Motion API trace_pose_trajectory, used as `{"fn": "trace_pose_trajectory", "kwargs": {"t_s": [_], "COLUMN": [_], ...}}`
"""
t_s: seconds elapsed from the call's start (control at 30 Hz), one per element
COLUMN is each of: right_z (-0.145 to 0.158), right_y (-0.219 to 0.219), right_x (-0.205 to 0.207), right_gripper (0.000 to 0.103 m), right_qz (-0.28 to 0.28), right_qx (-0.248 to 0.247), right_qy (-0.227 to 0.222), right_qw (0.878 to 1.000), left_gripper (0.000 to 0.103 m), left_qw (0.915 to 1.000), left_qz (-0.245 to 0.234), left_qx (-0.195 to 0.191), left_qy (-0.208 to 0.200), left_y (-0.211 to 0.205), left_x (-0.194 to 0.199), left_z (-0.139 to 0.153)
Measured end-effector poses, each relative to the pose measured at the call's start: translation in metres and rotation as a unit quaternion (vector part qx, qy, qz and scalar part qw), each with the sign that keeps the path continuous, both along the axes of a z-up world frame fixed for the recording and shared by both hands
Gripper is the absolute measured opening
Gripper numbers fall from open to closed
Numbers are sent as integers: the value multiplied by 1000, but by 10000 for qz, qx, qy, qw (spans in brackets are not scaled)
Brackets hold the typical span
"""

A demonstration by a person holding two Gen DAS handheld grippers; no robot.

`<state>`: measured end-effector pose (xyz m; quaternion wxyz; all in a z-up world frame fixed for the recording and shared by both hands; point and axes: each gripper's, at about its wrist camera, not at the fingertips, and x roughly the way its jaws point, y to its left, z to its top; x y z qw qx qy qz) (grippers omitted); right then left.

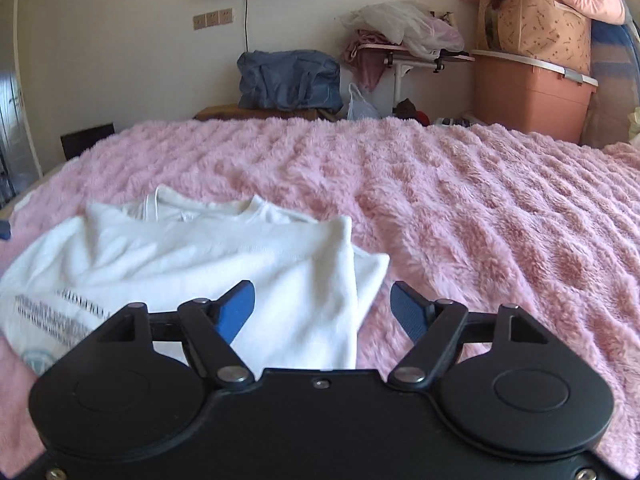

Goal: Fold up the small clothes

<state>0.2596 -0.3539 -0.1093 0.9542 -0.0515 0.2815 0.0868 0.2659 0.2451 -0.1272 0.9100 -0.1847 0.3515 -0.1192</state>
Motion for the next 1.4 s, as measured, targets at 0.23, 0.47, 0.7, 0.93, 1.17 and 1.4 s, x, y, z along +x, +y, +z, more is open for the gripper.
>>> {"fn": "trace_pose_trajectory", "kwargs": {"t_s": [0.23,0.47,0.7,0.93,1.17,1.4], "right_z": [-27,-59,-68,-60,-30,-61], "right_y": [-16,-31,-22,-26,-42,-47], "right_x": [-48,-41,-36,-42,-52,-46], "right_gripper": [65,40,16,9,5,5], "right_qz": [-55,-211,-21,-59,37,-124], "right_qx": [-182,576,669,829,761,720], "right_qy": [802,1167,1274,1166,971,1358], "right_qw": [9966,9913,9896,9897,9924,9880], "left_gripper": [43,43,36,3,2,2], "left_qw": [9998,9984,9975,9915,9887,9886], "left_qz": [-105,-230,-452,-696,-920,-543], "left_qx": [-168,-339,-366,-1092,-1181,-673], "left_qy": [93,386,404,108,0,1229], "left_y": [2,3,-5,7,12,4], "left_x": [-40,-37,-38,-43,-62,-50], "left_z": [-24,-49,-65,-52,-24,-84]}}
